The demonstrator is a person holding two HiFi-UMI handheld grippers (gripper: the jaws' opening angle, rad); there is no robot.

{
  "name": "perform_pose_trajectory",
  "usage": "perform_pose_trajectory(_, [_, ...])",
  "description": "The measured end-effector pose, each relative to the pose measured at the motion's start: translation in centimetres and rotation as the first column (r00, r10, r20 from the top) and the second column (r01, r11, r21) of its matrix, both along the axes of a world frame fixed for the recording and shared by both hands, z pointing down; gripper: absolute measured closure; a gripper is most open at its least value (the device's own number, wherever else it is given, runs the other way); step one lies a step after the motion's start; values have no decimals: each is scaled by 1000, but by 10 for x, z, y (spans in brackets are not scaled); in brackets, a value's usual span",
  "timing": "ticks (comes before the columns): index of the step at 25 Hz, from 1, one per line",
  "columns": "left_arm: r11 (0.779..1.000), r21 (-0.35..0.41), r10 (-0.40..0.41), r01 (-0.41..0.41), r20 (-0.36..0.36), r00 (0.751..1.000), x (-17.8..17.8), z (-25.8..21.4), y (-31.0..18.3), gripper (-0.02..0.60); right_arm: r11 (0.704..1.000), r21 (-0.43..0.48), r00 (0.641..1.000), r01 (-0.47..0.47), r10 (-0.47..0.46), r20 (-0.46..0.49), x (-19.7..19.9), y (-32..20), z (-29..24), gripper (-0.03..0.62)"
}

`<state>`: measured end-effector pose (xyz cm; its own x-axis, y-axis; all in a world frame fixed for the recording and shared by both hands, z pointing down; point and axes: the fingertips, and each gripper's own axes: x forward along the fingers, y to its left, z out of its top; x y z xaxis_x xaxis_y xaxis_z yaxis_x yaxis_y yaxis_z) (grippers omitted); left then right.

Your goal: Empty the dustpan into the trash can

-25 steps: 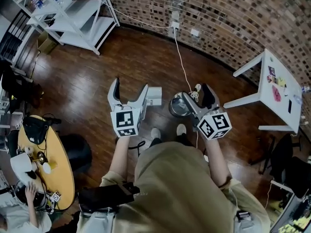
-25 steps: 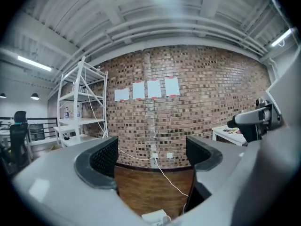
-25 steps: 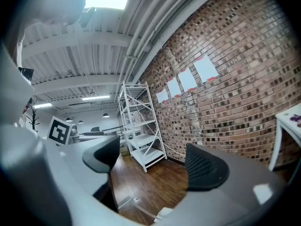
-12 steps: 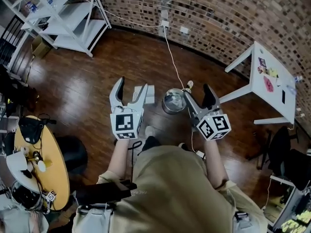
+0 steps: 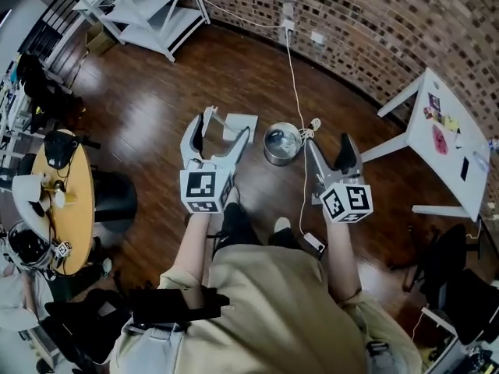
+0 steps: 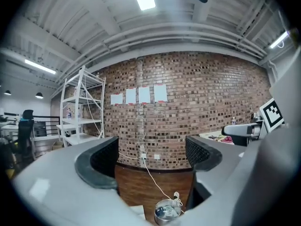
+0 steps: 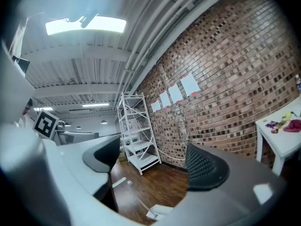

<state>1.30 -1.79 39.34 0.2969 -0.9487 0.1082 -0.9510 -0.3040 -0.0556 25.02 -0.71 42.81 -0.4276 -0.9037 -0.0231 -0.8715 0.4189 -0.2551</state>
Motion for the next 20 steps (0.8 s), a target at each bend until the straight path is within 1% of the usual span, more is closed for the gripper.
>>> perform_pose_trajectory(3, [999,52,-4,5,-8,1000,9,-12,24,144,999,39,1000,12,-11,-22,0,17,-16,162])
perform_pose_trajectory(6, [997,61,-41,43,-35,999,6,-14,41,144,997,60,999,42,-40,-29,-11,33,-29,151])
perform_pose_trajectory(9, [997,52,-58,61,-56,997,-3,-9,53,144,996,81,999,37,-35,-23,-21,46,-44,146])
perform_pose_trajectory(12, [996,32,-79,81,-51,996,-18,-7,64,146,995,87,998,50,-46,-51,-42,51,-52,145])
perform_pose_trajectory(15, [996,27,-78,79,-47,996,-36,-9,68,150,994,94,997,55,-51,-52,-67,49,-60,138])
perform_pose_trajectory(20, [993,55,-98,100,-37,994,-78,-23,68,155,991,126,996,52,-43,-74,-105,50,-75,138])
